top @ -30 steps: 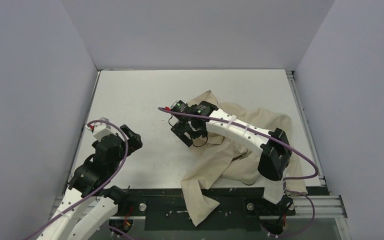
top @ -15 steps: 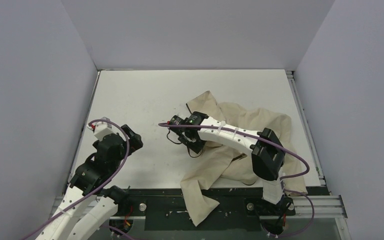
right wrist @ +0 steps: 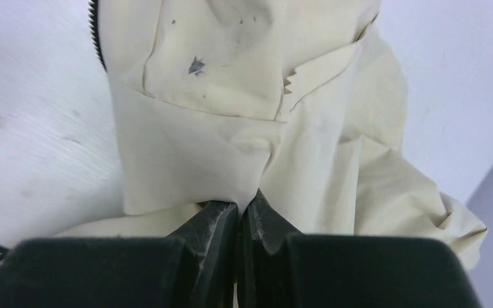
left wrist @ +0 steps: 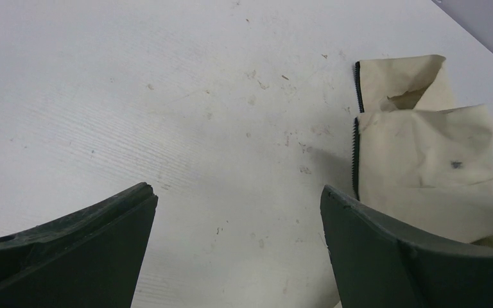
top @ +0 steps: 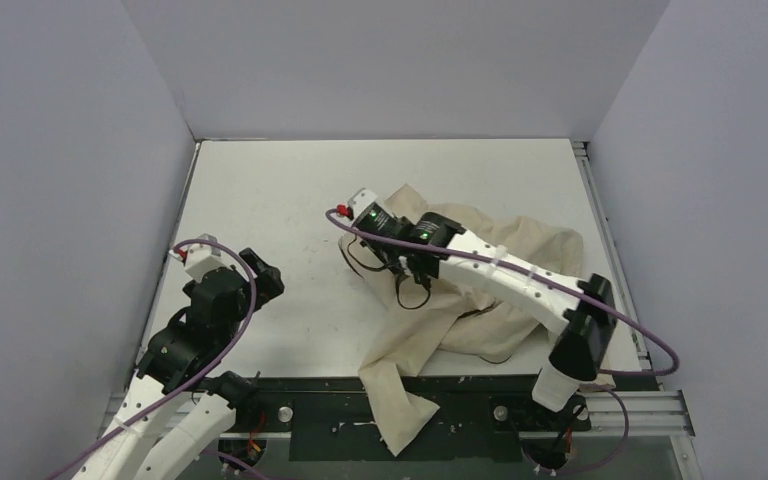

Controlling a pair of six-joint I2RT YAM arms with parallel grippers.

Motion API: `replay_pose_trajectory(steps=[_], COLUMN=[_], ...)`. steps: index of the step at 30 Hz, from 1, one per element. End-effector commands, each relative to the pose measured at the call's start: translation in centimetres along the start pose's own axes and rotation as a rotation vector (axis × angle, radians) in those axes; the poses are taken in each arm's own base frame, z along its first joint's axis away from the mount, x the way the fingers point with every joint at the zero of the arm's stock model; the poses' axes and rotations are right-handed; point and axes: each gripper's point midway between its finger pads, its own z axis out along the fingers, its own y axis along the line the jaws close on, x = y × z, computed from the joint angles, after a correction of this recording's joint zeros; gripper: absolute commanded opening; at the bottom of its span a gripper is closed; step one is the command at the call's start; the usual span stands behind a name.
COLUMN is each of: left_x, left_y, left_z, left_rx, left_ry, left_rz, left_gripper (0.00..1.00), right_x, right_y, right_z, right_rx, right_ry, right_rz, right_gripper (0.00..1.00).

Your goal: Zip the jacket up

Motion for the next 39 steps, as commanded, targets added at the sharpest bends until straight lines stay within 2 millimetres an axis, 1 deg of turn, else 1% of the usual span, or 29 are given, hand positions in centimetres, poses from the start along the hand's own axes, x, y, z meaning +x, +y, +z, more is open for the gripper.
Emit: replay_pose_trajectory(steps=[1,2,3,5,7,8,9,10,11,12,13,16,18,19,20,22,24,25,26,27,28,29,30,31,32,33,35,37,39], left_x=[-2.1,-2.2,-2.2,-2.4,-2.5,-2.6,-2.5,-2.6,-2.6,-2.6,-2.7,-3.1,-3.3,-3.4,-3.5,-3.6,-3.7,-3.7,-3.8,-3.8,-3.8,-3.7,-3.7,-3.6,-3.6,-3.6,-3.6,-3.9,-4.2], left_y=[-0.9,-1.0,-1.1,-1.4,-1.4,-1.5,-1.5,-1.5,-1.6,-1.6,-1.5,-1.4,-1.1,-1.0,-0.9,-0.7,-0.5,-0.5,-0.5,-0.6,-0.7,-0.9,-1.1,-1.3,-1.7,-2.1,-3.1,-4.1,-4.9], left_z=[-0.7,-0.7,-0.7,-0.8,-0.9,-1.0,-1.0,-1.1,-1.1,-1.2,-1.3,-1.8,-2.0,-2.2,-2.4,-2.6,-2.7,-2.8,-2.8,-2.8,-2.7,-2.6,-2.5,-2.4,-2.3,-2.2,-2.2,-2.3,-2.6], left_rx=[0.021,0.023,0.026,0.034,0.034,0.036,0.038,0.04,0.044,0.046,0.045,0.045,0.038,0.037,0.035,0.029,0.027,0.03,0.032,0.034,0.039,0.044,0.051,0.057,0.069,0.085,0.127,0.178,0.222], left_ry=[-0.049,-0.05,-0.051,-0.054,-0.052,-0.053,-0.052,-0.053,-0.052,-0.052,-0.051,-0.061,-0.067,-0.072,-0.075,-0.078,-0.086,-0.088,-0.09,-0.091,-0.092,-0.089,-0.086,-0.081,-0.077,-0.073,-0.064,-0.067,-0.077], left_rz=[-0.024,-0.025,-0.027,-0.029,-0.029,-0.035,-0.037,-0.04,-0.044,-0.048,-0.048,-0.054,-0.056,-0.059,-0.061,-0.065,-0.072,-0.077,-0.08,-0.084,-0.087,-0.088,-0.087,-0.085,-0.08,-0.073,-0.056,-0.037,-0.017], left_gripper=[0.97,0.97,0.97,0.97,0.97,0.97,0.97,0.97,0.97,0.97,0.97,0.97,0.97,0.97,0.97,0.97,0.97,0.97,0.97,0.97,0.97,0.97,0.97,0.97,0.97,0.97,0.97,0.97,0.97], right_x=[-8.6,-9.9,-11.0,-13.7,-16.3,-17.7,-19.1,-20.9,-21.9,-23.5,-24.8,-27.7,-28.8,-29.2,-29.3,-29.2,-28.6,-27.7,-26.9,-25.9,-24.8,-23.5,-22.1,-20.7,-18.9,-16.8,-13.0,-9.6,-7.2], right_y=[-1.9,-2.6,-3.1,-4.9,-7.4,-8.3,-8.9,-9.6,-9.1,-9.1,-8.8,-6.5,-4.5,-3.5,-2.5,-1.8,-2.3,-3.8,-5.0,-6.8,-8.5,-10.5,-12.8,-14.4,-16.6,-19.2,-22.6,-25.0,-26.3], right_z=[-9.3,-11.1,-12.4,-15.2,-17.1,-18.0,-18.5,-20.1,-19.8,-21.2,-22.0,-23.6,-25.0,-26.1,-27.5,-31.0,-34.0,-35.9,-36.6,-37.1,-36.4,-35.2,-33.4,-30.3,-27.9,-25.5,-21.4,-17.8,-15.3], right_rx=[-0.17,-0.182,-0.187,-0.161,-0.11,-0.105,-0.108,-0.117,-0.133,-0.158,-0.182,-0.226,-0.253,-0.265,-0.274,-0.275,-0.278,-0.272,-0.253,-0.213,-0.16,-0.103,-0.056,-0.032,0.014,0.083,0.167,0.199,0.189], right_ry=[-0.5,-0.598,-0.672,-0.808,-0.892,-0.928,-0.95,-0.999,-1.002,-1.043,-1.07,-1.123,-1.166,-1.201,-1.237,-1.307,-1.356,-1.387,-1.398,-1.405,-1.38,-1.341,-1.289,-1.214,-1.155,-1.103,-1.013,-0.927,-0.878], right_rz=[0.16,0.183,0.21,0.262,0.339,0.366,0.383,0.396,0.378,0.365,0.352,0.288,0.24,0.22,0.195,0.2,0.217,0.245,0.275,0.336,0.395,0.452,0.513,0.578,0.63,0.679,0.754,0.809,0.833], right_gripper=[0.0,0.0,0.0,0.0,0.0,0.0,0.0,0.0,0.0,0.0,0.0,0.0,0.0,0.0,0.0,0.0,0.0,0.0,0.0,0.0,0.0,0.0,0.0,0.0,0.0,0.0,0.0,0.0,0.0])
